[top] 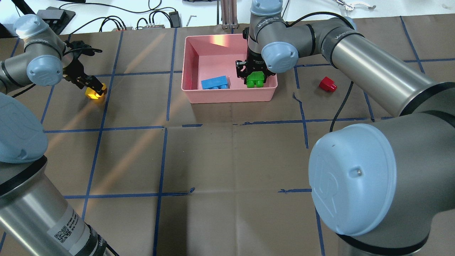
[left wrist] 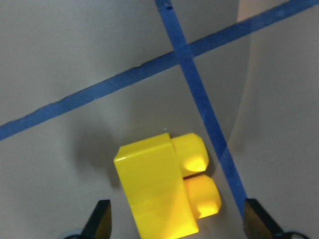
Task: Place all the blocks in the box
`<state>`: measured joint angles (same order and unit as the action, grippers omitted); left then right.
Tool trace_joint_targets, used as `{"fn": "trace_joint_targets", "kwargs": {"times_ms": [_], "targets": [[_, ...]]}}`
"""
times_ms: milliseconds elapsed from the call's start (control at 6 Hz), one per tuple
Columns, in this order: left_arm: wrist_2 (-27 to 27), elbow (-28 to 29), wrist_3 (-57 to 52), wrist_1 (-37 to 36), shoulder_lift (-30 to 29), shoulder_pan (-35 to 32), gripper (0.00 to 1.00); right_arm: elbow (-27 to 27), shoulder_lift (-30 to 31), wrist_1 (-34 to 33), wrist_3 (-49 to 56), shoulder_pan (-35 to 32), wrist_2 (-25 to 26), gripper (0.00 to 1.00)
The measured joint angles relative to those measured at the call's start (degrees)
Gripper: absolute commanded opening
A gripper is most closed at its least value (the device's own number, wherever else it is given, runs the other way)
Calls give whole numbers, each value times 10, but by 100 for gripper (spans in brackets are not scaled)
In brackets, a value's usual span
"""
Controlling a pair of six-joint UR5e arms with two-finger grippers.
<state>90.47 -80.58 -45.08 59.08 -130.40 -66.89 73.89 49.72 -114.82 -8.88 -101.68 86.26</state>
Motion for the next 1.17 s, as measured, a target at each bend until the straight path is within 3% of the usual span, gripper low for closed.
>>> {"fn": "trace_joint_targets", "kwargs": {"times_ms": [167, 500, 833, 1167], "targets": [[1, -2, 2, -7, -7, 0, 62, 0, 0, 1, -5, -1, -5, 100], [2, -8, -3, -23, -10, 0, 23, -3, 19, 16, -17, -3, -7, 100], [2, -7, -5, -25, 5, -1, 19, -27, 48, 65, -7, 13, -3, 100], [-4, -3, -6, -7, 51, -28, 19, -51, 61, 109, 85, 70, 1, 100]]}}
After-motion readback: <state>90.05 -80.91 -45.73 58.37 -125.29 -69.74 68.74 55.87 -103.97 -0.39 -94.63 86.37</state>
